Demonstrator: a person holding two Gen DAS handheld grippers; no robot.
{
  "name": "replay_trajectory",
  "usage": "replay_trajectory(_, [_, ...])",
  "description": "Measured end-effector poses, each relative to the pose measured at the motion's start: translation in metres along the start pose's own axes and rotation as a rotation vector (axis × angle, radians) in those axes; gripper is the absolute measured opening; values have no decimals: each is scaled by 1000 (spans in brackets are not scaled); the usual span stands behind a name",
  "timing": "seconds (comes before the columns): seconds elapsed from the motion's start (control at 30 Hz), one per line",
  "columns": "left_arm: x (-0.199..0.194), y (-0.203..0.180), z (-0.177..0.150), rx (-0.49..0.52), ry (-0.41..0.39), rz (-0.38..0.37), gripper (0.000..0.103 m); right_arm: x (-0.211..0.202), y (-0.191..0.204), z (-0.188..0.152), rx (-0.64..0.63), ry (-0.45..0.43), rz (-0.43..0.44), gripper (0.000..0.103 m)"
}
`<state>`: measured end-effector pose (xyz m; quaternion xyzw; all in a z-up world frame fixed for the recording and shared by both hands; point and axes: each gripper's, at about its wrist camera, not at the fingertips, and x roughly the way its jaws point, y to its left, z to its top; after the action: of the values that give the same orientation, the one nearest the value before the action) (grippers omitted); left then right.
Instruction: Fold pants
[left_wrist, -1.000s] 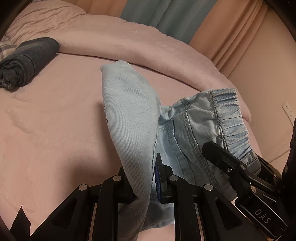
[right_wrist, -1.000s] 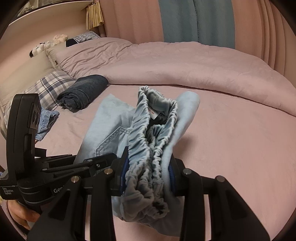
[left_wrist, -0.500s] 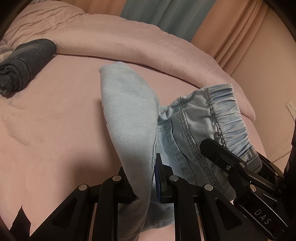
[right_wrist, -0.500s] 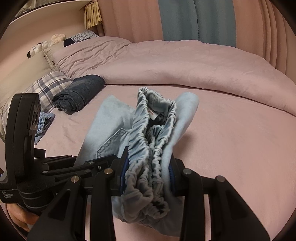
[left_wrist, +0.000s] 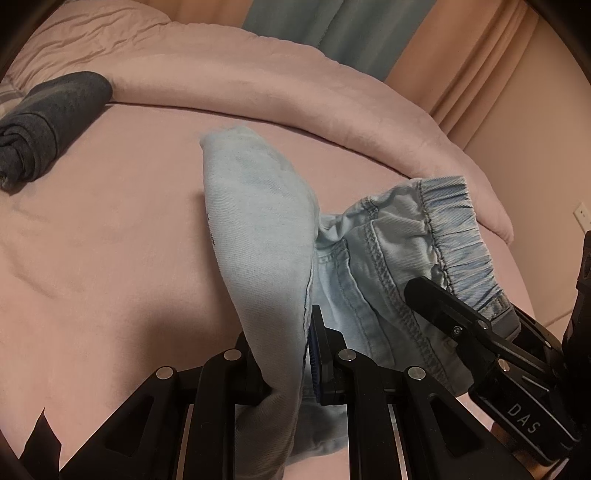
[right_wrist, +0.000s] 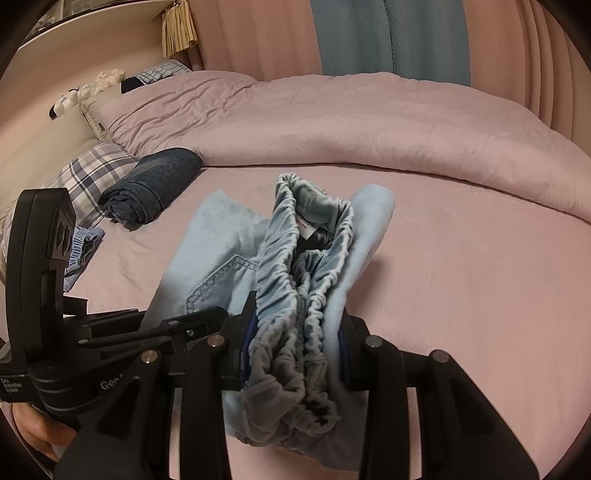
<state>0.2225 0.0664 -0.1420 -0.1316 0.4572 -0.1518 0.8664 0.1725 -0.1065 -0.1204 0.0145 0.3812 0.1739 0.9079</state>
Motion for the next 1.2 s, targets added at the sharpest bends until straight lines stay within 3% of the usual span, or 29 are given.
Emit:
replay_trajectory(0.23, [0,2,-1,20,8,69,15,5,-3,3,4,13,-11,37])
replay_trajectory(0.53, [5,8,1,23,23,106,16,15,-17,-2,53,54,-30,40])
replay_trajectory(0.83, [10,12,-2,38,32,162,29,24,-34,-12,106,93,-66,45])
replay_trajectory(0.97, [12,15,-4,42,38,208,43,27,-38,-15,114,108,-87,47])
replay_trajectory(1.2, [12,20,-7,49,39,247,56,30,-38,-19,88,124,-164,57])
